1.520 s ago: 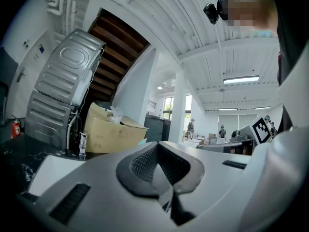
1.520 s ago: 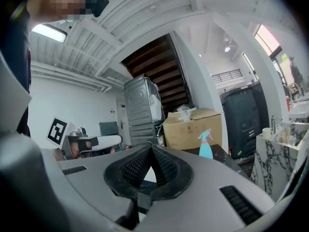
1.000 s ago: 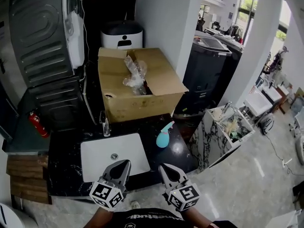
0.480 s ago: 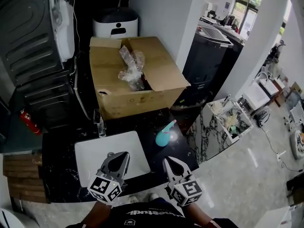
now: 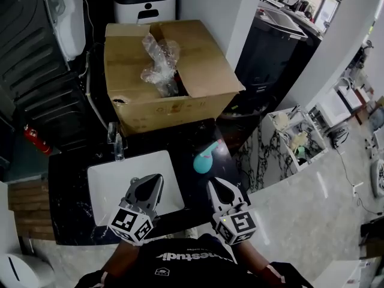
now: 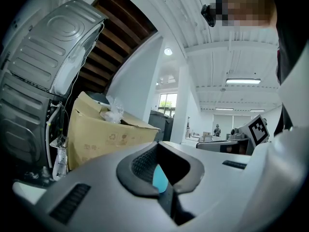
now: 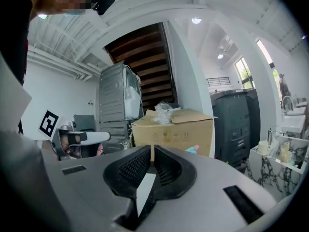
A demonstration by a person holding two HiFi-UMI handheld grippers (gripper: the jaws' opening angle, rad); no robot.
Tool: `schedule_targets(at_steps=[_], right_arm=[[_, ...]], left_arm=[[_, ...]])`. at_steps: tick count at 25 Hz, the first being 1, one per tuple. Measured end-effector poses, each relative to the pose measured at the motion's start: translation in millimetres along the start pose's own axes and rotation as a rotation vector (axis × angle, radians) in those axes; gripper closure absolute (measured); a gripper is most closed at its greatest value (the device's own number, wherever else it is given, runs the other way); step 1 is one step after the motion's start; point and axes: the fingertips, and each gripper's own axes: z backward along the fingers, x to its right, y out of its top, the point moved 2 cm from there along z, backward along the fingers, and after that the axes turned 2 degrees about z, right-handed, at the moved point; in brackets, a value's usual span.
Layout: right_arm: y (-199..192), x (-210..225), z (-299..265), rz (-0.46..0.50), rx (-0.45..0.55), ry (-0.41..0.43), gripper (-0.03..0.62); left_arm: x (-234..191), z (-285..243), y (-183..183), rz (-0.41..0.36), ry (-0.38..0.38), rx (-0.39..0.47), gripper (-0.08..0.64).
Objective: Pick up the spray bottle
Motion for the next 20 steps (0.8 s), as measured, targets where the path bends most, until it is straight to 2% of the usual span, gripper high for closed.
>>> schedule_targets(at_steps=[3, 14, 20], right_arm=[[-1.5, 13.7, -7.2, -0.003, 0.000, 0.002, 0.549], [-32.5, 54.0, -38.5, -0.008, -0.054, -0.012, 0.394], [-56.1, 70.6, -73.2, 0.034, -0.095, -0.010, 0.359]], left_arm=[[1.4, -11.8, -4.1, 0.003, 0.011, -0.010, 0.545], [-0.6, -27.1, -28.4, 0.007, 0.044, -0.072, 0.545], [-6.8, -26.7, -36.1, 0.006, 0.069, -0.100, 0.545]])
